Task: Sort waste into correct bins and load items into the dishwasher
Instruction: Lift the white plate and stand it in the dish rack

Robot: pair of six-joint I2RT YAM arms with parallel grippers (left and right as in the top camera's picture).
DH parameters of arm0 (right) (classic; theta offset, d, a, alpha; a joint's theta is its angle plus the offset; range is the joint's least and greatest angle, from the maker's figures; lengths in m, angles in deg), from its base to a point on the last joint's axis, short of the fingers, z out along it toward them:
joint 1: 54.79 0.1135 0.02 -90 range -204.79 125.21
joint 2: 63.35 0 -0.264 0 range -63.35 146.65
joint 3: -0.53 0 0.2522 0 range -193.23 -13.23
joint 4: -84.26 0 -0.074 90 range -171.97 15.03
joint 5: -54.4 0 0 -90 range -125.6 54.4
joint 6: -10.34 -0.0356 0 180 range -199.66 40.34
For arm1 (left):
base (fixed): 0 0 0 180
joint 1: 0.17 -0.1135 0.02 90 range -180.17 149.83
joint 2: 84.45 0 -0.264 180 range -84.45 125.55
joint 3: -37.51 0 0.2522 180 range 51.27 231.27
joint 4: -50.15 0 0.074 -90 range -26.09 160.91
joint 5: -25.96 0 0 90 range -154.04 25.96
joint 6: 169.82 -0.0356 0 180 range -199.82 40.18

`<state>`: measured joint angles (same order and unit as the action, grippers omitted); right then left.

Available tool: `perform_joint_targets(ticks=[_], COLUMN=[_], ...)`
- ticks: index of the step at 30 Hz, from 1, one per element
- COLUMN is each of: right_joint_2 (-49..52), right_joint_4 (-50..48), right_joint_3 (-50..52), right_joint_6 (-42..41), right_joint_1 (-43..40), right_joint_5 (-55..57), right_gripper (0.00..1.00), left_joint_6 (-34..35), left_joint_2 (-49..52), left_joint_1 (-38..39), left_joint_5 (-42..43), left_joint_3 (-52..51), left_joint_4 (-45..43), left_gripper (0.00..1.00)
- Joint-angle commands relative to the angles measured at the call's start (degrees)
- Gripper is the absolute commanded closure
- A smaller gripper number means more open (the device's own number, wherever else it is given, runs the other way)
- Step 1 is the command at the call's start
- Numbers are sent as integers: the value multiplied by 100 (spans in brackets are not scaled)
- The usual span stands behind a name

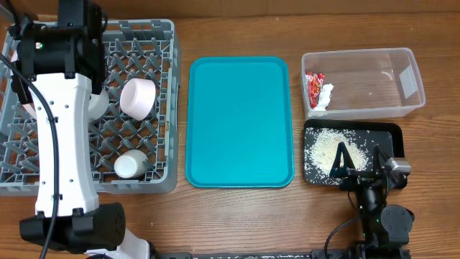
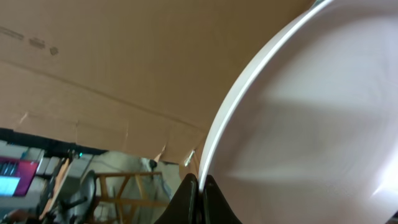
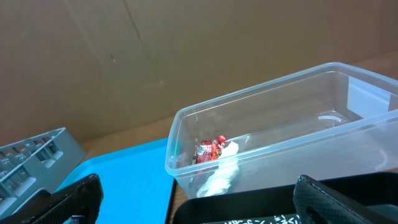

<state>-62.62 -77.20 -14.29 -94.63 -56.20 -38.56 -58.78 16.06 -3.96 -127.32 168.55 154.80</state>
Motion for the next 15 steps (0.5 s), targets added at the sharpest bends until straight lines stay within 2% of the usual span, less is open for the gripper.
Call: perform_joint_targets(ticks=[1,3,7,9,13,15], right_joint_2=[-57,-57,-57,-57,-57,-57], right_joint_4=[-28,-28,-28,-26,-26,-28], right_joint_3=[61,61,61,61,61,61], right_joint_6=[-4,-4,-4,-4,-4,-4], right_joint_1=[-22,-22,-22,-22,-22,-22], right_joint_5=[33,31,31,33,31,33], right_gripper=[0,0,0,0,0,0], left_joint_6=[205,44,-955,-979,-1447,-1617], left_joint_2=[-11,-11,0,0,-2,-2], left_joint_1=[-76,-68,-7,11,227,404], left_joint_5=[-400,-581,-105,-289,879,1080], left_joint_3=[-669,-1025,-1635,-1716,-1718,-1718], left_joint_4=[-446,-997,-2269,-2398,-2634,-2739], left_gripper=[96,96,96,96,96,96])
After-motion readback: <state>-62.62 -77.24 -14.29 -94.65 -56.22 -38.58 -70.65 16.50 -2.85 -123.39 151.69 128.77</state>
